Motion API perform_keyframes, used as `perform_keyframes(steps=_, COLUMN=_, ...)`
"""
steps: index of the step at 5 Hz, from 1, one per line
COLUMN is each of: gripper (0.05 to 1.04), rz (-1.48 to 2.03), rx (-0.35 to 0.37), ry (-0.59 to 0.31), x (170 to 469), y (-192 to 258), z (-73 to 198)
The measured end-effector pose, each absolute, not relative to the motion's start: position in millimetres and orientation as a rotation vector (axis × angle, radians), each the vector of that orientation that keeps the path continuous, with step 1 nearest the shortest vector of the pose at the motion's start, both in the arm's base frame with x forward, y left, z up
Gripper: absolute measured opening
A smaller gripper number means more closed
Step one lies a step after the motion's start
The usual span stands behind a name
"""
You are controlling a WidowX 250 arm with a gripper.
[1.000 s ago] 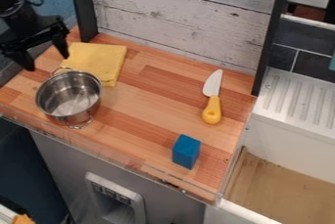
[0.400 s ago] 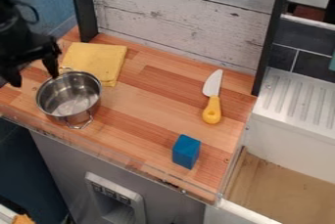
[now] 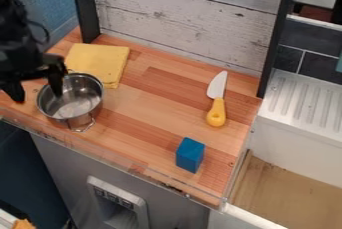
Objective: Moved the silver pot between the cloth and knife
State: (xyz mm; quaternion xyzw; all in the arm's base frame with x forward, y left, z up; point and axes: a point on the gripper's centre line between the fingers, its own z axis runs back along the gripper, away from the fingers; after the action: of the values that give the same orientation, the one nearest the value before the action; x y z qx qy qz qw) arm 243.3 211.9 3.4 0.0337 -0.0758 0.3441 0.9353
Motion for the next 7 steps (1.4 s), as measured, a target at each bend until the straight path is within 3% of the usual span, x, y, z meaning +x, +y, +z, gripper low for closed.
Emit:
perform_keyframes(steps=2, gripper=0.971, rz=0.730, rx=0.078, ry=-0.137, x=247, y=218, z=-13)
perform_keyframes(steps=4, gripper=0.377, rz=0.737, rx=0.037, ry=-0.163, x=246, y=218, z=-15)
perform_keyframes(steps=5, gripper=0.161, rz=0.733, rx=0.030, ry=-0.161, x=244, y=215, z=-16)
perform_keyframes(steps=6, gripper=0.076, rz=0.718, rx=0.012, ry=-0.193, x=245, y=209, z=-2)
perform_keyframes(steps=7, gripper=0.072, rz=0.699, rx=-0.038, ry=-0.235, x=248, y=199, z=13)
